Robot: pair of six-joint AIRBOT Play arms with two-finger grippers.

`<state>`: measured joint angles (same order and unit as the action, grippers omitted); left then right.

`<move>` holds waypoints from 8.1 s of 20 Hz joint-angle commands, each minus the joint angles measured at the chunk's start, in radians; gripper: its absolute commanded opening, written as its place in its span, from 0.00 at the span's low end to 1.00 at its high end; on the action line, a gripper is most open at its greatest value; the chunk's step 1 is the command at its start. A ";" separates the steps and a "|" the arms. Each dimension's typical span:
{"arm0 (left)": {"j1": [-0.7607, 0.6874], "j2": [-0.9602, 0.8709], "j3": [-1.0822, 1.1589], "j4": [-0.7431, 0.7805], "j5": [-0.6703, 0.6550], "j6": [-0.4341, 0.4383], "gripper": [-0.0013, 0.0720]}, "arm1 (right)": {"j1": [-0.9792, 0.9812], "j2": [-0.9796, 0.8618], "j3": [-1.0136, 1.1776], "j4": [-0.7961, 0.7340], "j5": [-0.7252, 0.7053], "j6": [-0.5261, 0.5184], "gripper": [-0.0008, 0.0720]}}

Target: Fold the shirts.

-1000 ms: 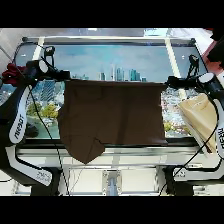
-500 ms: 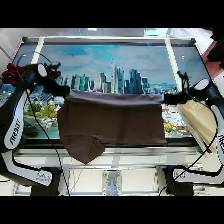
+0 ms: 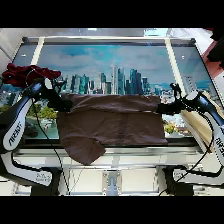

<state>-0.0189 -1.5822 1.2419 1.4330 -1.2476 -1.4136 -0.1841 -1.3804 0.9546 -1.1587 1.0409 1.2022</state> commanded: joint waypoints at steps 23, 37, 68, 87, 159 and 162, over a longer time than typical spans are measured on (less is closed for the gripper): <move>0.144 1.148 -0.965 -0.230 -0.101 -0.484 0.47 | -0.215 0.426 0.068 -0.026 0.119 0.074 0.68; 0.142 1.138 -1.032 -0.232 0.081 -0.472 0.50 | -0.215 0.439 0.068 0.135 0.075 0.019 0.68; -0.082 1.048 -1.017 -0.299 0.197 -0.569 0.04 | -0.215 0.441 0.068 0.176 0.076 0.004 0.68; -0.081 1.048 -1.098 -0.319 0.235 -0.789 0.18 | -0.215 0.441 0.068 0.195 0.088 0.001 0.68; -0.083 0.274 -0.151 0.000 0.447 -0.048 0.03 | 0.021 0.015 0.229 0.132 -0.145 0.293 0.05; -0.084 0.187 -0.111 0.005 0.465 -0.036 0.03 | 0.044 -0.106 0.247 0.134 -0.161 0.294 0.05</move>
<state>-0.1017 -1.2896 1.0748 1.4166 -0.7967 -1.4864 -0.1699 -1.3735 1.1698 -1.0313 0.9344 1.4826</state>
